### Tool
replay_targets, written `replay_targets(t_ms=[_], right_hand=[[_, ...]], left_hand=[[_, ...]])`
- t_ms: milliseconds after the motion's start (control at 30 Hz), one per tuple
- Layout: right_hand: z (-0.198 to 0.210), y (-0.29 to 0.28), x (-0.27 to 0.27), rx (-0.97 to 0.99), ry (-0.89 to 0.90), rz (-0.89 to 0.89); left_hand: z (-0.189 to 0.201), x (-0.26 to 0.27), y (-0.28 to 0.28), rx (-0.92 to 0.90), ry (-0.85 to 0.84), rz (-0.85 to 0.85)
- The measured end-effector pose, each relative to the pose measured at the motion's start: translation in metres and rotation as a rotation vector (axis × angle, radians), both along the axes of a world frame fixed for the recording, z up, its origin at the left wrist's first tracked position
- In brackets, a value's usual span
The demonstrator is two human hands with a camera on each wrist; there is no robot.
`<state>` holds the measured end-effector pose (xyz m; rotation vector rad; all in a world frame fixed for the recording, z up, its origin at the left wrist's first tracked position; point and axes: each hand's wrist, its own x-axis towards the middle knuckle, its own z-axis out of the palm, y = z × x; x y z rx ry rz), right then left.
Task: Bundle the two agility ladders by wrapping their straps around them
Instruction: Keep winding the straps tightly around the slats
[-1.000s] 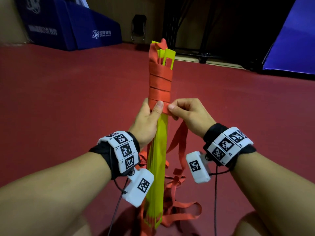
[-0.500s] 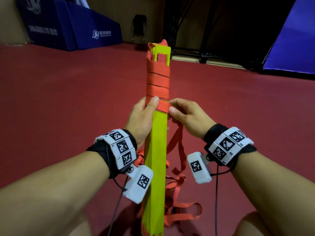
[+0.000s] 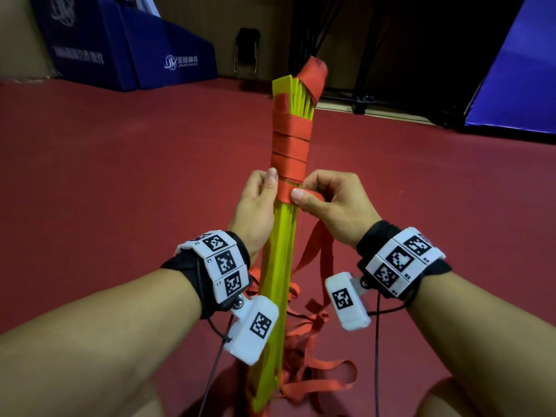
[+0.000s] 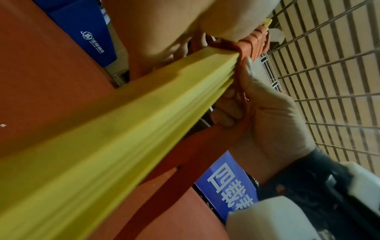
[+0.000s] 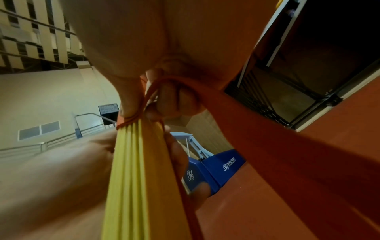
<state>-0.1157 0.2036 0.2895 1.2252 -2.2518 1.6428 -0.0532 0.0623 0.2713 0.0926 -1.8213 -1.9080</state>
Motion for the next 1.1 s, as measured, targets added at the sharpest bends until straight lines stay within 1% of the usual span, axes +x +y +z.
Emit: replay_targets(t_ms=[100,167,233,367,433,567,667,767,867,967,1100], right_hand=[[-0.002,-0.002,0.002,0.063,0.040,-0.060],[-0.003,-0.006,0.004,0.102,0.052,-0.090],[-0.004,-0.010,0.005,0.125,0.071,-0.117],[-0.007,-0.016,0.000,0.114,0.066,-0.147],[-0.007,-0.017,-0.002,0.098,0.056,-0.128],[-0.002,-0.011,-0.003,0.024,-0.056,0.066],[0.000,-0.004,-0.004,0.049,-0.141,0.161],[-0.001,0.001,-0.006,0.153,-0.141,0.162],[-0.001,0.003,-0.007,0.165,-0.143,0.142],[-0.002,0.001,-0.006,0.128,-0.129,0.118],[-0.004,0.000,-0.007,0.095,-0.174,0.092]], left_hand=[[-0.005,-0.003,-0.001,-0.016,0.008,0.005],[-0.006,-0.003,-0.001,-0.001,-0.064,0.002],[-0.008,-0.003,-0.002,0.030,-0.132,-0.037],[-0.013,-0.004,-0.006,0.010,-0.121,-0.095],[-0.015,-0.007,-0.007,0.041,-0.105,-0.115],[-0.012,-0.007,-0.007,0.076,-0.078,-0.171],[-0.013,-0.008,-0.011,0.043,-0.063,-0.184],[-0.015,-0.008,-0.013,0.005,-0.053,-0.216],[-0.015,-0.006,-0.013,-0.006,-0.051,-0.249],[-0.012,-0.003,-0.009,0.065,-0.017,-0.260],[-0.007,0.002,-0.006,0.171,-0.011,-0.284]])
